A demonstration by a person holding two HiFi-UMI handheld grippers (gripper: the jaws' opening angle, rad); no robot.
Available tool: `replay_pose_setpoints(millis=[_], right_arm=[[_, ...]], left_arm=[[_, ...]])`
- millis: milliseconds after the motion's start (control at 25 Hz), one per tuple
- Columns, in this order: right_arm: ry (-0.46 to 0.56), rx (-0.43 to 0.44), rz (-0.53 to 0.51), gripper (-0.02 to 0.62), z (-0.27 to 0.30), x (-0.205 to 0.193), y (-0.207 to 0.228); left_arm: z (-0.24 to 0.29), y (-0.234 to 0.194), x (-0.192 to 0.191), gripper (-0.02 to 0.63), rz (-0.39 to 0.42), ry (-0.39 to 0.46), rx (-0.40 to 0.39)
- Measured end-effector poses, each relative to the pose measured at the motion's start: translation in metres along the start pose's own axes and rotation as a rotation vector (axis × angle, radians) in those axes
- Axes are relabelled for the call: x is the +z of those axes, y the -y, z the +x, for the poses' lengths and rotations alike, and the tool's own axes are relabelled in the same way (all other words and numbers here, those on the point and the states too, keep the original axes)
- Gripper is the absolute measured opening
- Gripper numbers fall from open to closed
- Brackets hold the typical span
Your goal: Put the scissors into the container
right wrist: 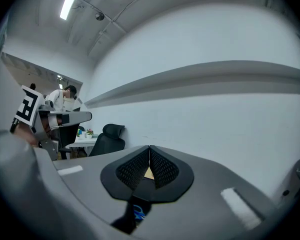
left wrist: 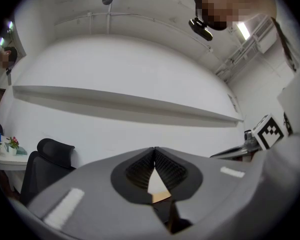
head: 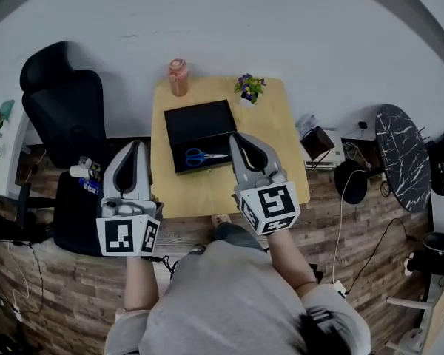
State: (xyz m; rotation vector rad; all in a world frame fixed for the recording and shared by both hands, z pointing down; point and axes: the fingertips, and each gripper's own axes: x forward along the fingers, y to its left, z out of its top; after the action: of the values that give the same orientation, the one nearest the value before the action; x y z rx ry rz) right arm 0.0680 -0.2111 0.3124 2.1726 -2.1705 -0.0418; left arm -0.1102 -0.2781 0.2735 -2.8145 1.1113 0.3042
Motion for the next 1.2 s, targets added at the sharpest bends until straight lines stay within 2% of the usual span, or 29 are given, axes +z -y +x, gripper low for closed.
replay_pose_setpoints(millis=[400,680,1200], right_arm=[[0.085,-0.094,-0.039,0.005,-0.026,0.027,0.006],[0.137,-0.121,-0.038,0.005,-0.04,0.036,0.007],[0.155,-0.134,-0.023,0.005,-0.059,0.045,-0.004]], left_arm=[[-0.006,-0.003,0.009,0.058,-0.005,0.014,-0.009],[-0.011,-0.002,0.014,0.058,-0.009,0.026,-0.012],[-0.032,0.0,0.012,0.058,-0.021,0.011,-0.007]])
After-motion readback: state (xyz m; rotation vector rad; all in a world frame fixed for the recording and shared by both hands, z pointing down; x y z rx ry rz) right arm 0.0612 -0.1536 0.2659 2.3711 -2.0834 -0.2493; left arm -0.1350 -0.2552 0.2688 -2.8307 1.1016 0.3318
